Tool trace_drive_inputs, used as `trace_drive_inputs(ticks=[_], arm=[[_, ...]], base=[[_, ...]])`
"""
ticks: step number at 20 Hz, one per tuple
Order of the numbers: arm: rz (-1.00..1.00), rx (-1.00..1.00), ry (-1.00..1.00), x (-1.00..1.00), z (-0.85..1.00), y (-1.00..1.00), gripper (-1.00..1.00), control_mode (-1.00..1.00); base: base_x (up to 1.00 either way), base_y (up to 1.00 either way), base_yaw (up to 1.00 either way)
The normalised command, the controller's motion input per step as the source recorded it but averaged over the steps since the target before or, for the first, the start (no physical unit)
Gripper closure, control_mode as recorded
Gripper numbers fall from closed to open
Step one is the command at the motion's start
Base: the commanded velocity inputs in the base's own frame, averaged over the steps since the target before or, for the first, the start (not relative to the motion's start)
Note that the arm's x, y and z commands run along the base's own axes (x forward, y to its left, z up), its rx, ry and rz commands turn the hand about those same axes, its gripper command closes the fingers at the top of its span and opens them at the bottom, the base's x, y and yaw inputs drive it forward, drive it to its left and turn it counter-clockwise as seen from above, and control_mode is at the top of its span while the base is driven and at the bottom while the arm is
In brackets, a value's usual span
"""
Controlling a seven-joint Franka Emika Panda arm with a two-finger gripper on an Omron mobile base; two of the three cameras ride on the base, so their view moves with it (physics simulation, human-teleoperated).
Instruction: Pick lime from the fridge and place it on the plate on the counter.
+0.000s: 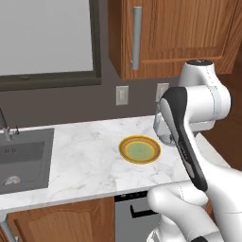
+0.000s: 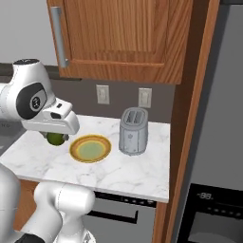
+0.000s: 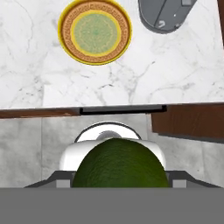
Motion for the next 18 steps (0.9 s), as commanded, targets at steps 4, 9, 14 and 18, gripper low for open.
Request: trace_drive_inputs(ticks=[4,9,14,18], arm=[[0.00,0.00,0.00,0.00,0.00,0.00,1.00,1.00],[0.00,0.00,0.00,0.00,0.00,0.00,1.00,1.00],[0.00,0.00,0.00,0.00,0.00,0.00,1.00,1.00],[0.00,0.00,0.00,0.00,0.00,0.00,1.00,1.00]], base=[[0.21,0.44,0.00],[0.22,0.32,0.00],[0.37,0.13,0.00],[0.41,0.00,0.00]])
